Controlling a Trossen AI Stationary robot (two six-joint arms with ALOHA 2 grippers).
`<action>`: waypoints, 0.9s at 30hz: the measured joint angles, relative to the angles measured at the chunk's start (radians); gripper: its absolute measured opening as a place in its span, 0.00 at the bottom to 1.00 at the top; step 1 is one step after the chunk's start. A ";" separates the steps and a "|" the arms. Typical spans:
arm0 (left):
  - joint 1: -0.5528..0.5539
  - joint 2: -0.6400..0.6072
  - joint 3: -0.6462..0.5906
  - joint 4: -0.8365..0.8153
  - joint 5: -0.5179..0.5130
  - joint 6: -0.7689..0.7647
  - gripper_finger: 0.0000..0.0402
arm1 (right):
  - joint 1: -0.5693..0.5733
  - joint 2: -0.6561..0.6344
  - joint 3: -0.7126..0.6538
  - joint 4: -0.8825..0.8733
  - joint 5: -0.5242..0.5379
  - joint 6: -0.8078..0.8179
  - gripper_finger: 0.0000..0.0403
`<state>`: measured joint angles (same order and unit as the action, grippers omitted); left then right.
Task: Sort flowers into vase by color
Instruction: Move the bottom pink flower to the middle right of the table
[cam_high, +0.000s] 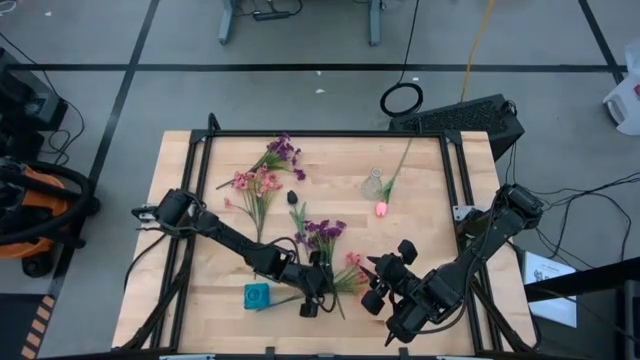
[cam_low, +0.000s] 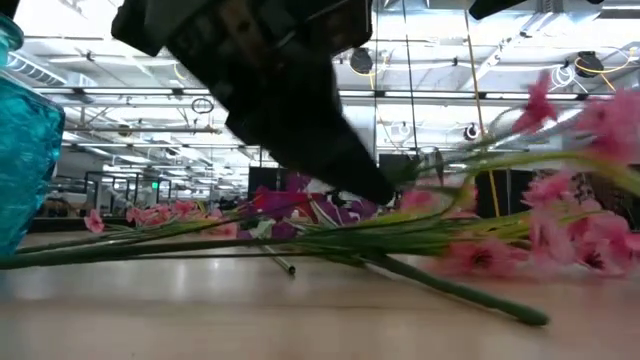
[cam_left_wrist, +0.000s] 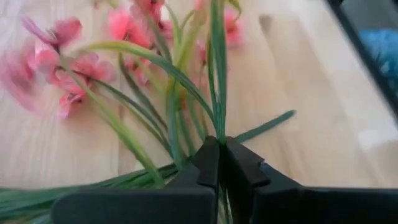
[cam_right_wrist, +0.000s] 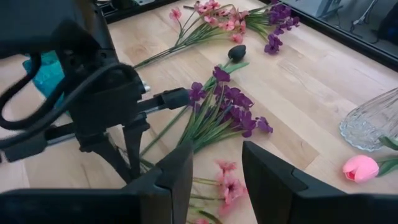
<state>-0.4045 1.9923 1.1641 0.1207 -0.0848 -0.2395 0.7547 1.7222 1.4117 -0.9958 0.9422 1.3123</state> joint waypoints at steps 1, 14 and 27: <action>0.000 0.000 0.000 0.013 0.003 -0.015 0.05 | 0.000 0.000 0.000 0.000 -0.001 -0.005 0.32; 0.005 -0.094 0.000 0.118 0.073 -0.069 0.03 | 0.018 -0.018 0.002 -0.007 -0.052 -0.013 0.32; 0.053 -0.190 0.000 0.284 0.134 -0.023 0.03 | 0.337 -0.069 0.084 0.116 0.386 -0.122 0.32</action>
<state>-0.3513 1.8026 1.1645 0.4046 0.0492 -0.2629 1.0921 1.6536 1.4952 -0.8800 1.3277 1.1901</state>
